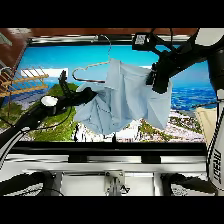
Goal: Fold the shirts.
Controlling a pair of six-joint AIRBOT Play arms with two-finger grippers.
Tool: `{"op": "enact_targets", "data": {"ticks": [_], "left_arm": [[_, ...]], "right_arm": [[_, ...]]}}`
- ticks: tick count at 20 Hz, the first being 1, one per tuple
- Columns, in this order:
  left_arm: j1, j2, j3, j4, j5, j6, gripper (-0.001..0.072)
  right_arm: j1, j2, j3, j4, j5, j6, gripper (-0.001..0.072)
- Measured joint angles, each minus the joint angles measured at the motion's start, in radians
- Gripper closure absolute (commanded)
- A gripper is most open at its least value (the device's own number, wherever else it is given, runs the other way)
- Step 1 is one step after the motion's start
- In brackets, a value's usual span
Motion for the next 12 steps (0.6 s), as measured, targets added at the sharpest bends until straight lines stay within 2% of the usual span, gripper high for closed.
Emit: {"op": "enact_targets", "data": {"ticks": [8,12], "left_arm": [[0.247,0.09,0.041,0.033,-0.134,0.036,0.0656],[0.314,0.1,0.098,0.039,-0.176,0.039,0.0656]], "right_arm": [[0.0,0.0,0.0,0.032,-0.035,0.017,0.0655],[0.0,0.0,0.0,0.047,-0.05,0.02,0.0655]]}}
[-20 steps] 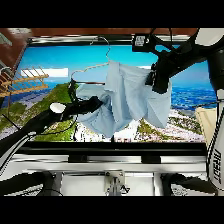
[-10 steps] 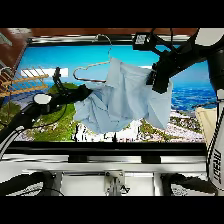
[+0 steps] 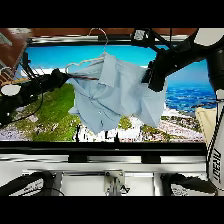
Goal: Fold the shirts.
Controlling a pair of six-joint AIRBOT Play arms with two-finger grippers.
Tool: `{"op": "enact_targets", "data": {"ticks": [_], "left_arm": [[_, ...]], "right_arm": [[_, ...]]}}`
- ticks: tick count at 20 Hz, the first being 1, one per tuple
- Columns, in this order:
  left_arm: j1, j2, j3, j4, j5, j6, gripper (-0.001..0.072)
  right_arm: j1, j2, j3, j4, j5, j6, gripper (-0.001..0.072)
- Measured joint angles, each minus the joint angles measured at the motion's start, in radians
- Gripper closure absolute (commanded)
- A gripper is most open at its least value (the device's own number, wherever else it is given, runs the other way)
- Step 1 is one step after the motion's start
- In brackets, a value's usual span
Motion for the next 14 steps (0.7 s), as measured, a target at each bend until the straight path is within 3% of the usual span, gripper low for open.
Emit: {"op": "enact_targets", "data": {"ticks": [14], "left_arm": [[0.102,0.002,0.108,0.011,-0.127,0.06,0.0656]], "right_arm": [[-0.001,-0.002,0.0,-0.068,-0.04,0.005,0.0655]]}}
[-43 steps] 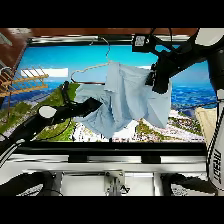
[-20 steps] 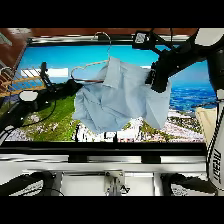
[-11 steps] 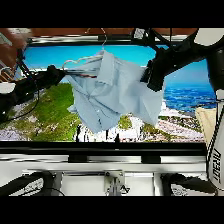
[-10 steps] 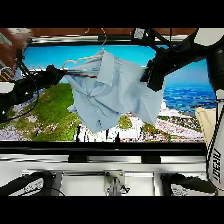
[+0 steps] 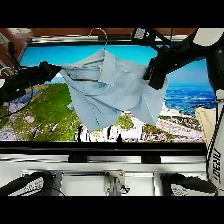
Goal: Fold the shirts.
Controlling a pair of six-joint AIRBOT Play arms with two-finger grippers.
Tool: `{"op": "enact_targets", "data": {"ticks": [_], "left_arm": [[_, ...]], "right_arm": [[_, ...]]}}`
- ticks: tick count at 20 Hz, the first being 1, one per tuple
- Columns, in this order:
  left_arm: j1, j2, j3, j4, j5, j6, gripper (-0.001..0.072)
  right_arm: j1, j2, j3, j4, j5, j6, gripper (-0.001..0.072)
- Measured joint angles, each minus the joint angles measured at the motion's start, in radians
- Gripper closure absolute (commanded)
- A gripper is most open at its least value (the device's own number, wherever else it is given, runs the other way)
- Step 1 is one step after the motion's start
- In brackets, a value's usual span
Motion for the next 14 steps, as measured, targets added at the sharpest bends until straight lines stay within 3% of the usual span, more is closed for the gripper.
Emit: {"op": "enact_targets", "data": {"ticks": [6,10,14], "left_arm": [[-0.077,0.0,0.202,-0.038,-0.051,0.074,0.0656],[-0.182,0.001,0.34,-0.033,-0.133,0.109,0.0656],[-0.257,-0.001,0.394,0.195,-0.22,0.095,0.0656]], "right_arm": [[0.024,-0.018,0.0,-0.022,-0.003,0.087,0.0655],[0.069,-0.021,0.0,-0.011,-0.11,0.24,0.0655],[0.079,-0.003,0.0,-0.014,-0.234,0.433,0.0655]]}}
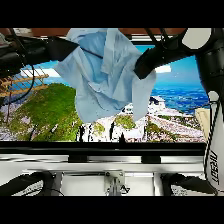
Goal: Fold the shirts.
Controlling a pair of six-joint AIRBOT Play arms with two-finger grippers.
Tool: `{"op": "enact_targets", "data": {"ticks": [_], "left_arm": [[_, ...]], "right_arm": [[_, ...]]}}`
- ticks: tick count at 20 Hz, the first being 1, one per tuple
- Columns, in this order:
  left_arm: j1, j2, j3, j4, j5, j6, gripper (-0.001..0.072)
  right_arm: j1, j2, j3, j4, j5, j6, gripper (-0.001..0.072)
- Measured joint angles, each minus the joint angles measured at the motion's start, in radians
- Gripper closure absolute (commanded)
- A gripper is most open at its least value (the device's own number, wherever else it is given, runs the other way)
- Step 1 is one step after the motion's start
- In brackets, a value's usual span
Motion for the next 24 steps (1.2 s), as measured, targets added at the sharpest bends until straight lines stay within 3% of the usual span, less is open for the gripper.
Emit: {"op": "enact_targets", "data": {"ticks": [2,3,5,6,12,17,21,22,24], "left_arm": [[-0.02,-0.005,0.008,0.111,-0.033,-0.028,0.0655],[-0.029,-0.007,0.011,0.148,-0.044,-0.035,0.062],[-0.047,-0.01,0.014,0.195,-0.064,-0.044,0.0115],[-0.054,-0.011,0.018,0.208,-0.06,-0.044,0.003],[-0.055,0.002,0.137,0.254,0.023,-0.021,0.0029],[-0.053,0.006,0.275,0.267,0.072,-0.018,0.0029],[-0.081,-0.009,0.305,0.272,0.083,-0.018,0.0035],[-0.095,-0.017,0.308,0.272,0.085,-0.018,0.0044],[-0.129,-0.043,0.312,0.273,0.087,-0.018,0.0161]], "right_arm": [[0.003,0.014,0.0,0.011,-0.03,0.068,0.0655],[0.004,0.023,0.0,0.024,-0.04,0.097,0.0655],[0.007,0.039,0.0,0.064,-0.059,0.142,0.0655],[0.008,0.049,0.0,0.083,-0.061,0.153,0.0655],[0.015,0.129,0.0,0.056,-0.076,0.209,0.0655],[0.014,0.195,0.0,-0.217,-0.052,0.469,0.0655],[0.031,0.203,0.0,-0.279,0.063,0.546,0.0656],[0.047,0.198,0.0,-0.258,0.082,0.544,0.0655],[0.097,0.183,0.0,-0.208,0.102,0.517,0.0655]]}}
